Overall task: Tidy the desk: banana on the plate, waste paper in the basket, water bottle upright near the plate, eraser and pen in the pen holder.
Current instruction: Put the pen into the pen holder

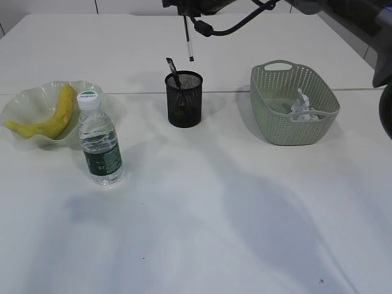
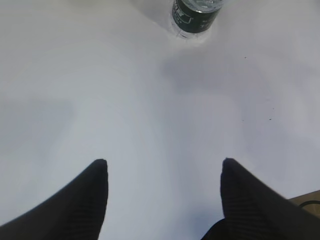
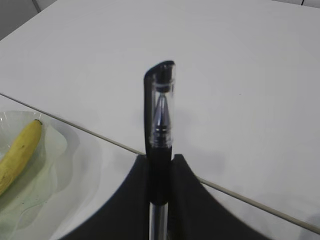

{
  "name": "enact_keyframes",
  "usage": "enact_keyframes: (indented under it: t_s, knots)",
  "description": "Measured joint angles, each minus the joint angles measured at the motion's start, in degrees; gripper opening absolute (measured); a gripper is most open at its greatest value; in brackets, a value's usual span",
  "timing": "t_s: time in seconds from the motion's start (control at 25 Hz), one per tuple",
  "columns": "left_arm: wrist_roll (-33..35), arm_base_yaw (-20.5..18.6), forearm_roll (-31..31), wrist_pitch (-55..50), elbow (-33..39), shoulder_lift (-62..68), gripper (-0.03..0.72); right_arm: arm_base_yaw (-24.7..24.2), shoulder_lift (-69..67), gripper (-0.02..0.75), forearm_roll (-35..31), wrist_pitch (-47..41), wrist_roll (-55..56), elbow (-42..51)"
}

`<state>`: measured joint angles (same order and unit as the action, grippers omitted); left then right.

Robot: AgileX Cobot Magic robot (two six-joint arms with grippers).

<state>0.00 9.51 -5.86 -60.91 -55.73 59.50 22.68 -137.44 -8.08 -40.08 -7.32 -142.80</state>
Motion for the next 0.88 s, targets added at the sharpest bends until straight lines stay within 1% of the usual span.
enact_keyframes:
  t_s: [0.36, 0.88]
  knots:
    - [0.0, 0.0, 0.0, 0.0, 0.0, 0.0, 0.496, 0.0, -2.2, 0.050, -0.4, 3.8, -0.3, 0.0]
    - [0.0, 0.0, 0.0, 0.0, 0.0, 0.0, 0.496, 0.0, -5.0, 0.050, -0.6, 5.3, -1.4, 0.0]
